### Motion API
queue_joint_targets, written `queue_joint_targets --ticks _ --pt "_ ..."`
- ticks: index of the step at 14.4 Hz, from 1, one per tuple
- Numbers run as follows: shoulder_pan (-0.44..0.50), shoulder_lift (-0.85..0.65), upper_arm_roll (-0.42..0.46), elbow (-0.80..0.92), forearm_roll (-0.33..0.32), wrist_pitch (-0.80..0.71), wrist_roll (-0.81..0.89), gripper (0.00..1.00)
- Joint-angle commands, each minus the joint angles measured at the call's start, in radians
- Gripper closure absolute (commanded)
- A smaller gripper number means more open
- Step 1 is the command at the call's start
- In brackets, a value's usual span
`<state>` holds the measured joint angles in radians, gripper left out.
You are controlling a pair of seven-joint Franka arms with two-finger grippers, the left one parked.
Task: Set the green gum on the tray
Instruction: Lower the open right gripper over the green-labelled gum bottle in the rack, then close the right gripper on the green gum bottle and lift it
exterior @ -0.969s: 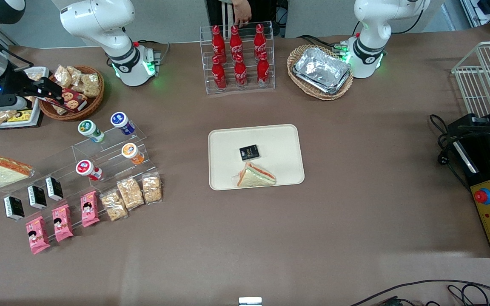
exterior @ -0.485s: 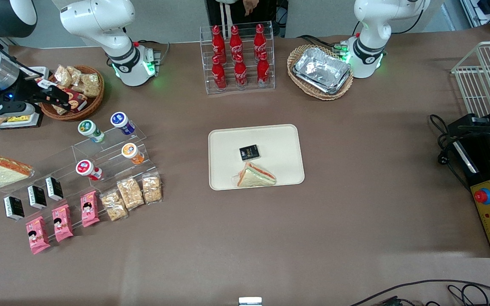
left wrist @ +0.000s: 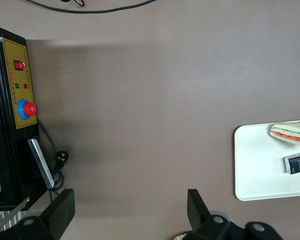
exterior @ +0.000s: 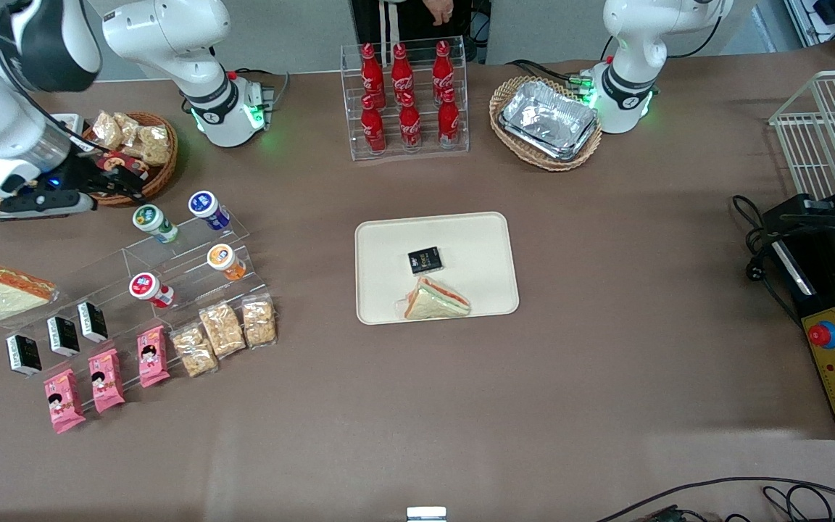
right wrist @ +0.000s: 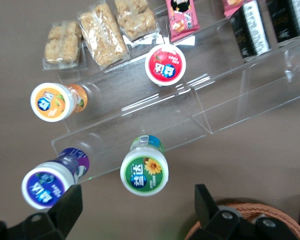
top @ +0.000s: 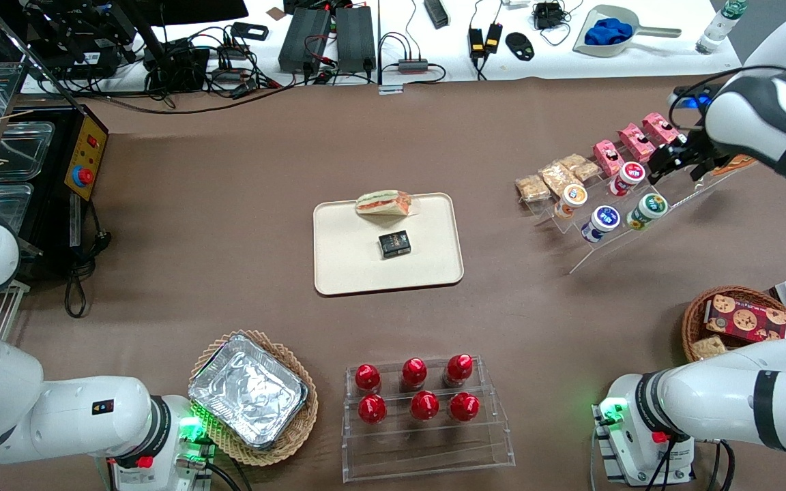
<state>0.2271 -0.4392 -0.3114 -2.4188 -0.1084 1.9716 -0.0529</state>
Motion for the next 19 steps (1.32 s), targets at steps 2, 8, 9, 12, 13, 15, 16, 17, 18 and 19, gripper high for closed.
queue_joint_targets --ticks 2,8,9,12,13,15,16,17,18,19 --pt "-0.002 0.066 -0.015 -0.068 -0.025 0.124 0.013 0.00" --pt "-0.005 0.100 -0.029 -0.143 -0.025 0.228 0.010 0.00" --pt "-0.006 0.099 -0.029 -0.157 -0.025 0.239 0.008 0.00" --pt "-0.017 0.088 -0.029 -0.181 -0.025 0.242 0.004 0.03" --pt "-0.017 0.080 -0.029 -0.189 -0.027 0.242 0.001 0.07" --pt "-0.017 0.079 -0.029 -0.189 -0.027 0.239 -0.002 0.21" --pt "-0.017 0.079 -0.029 -0.189 -0.027 0.236 -0.002 0.28" --pt "-0.017 0.076 -0.029 -0.189 -0.027 0.230 -0.002 0.36" --pt "-0.015 0.070 -0.028 -0.189 -0.027 0.213 -0.004 0.39" --pt "-0.014 0.060 -0.026 -0.189 -0.027 0.196 -0.004 0.45"
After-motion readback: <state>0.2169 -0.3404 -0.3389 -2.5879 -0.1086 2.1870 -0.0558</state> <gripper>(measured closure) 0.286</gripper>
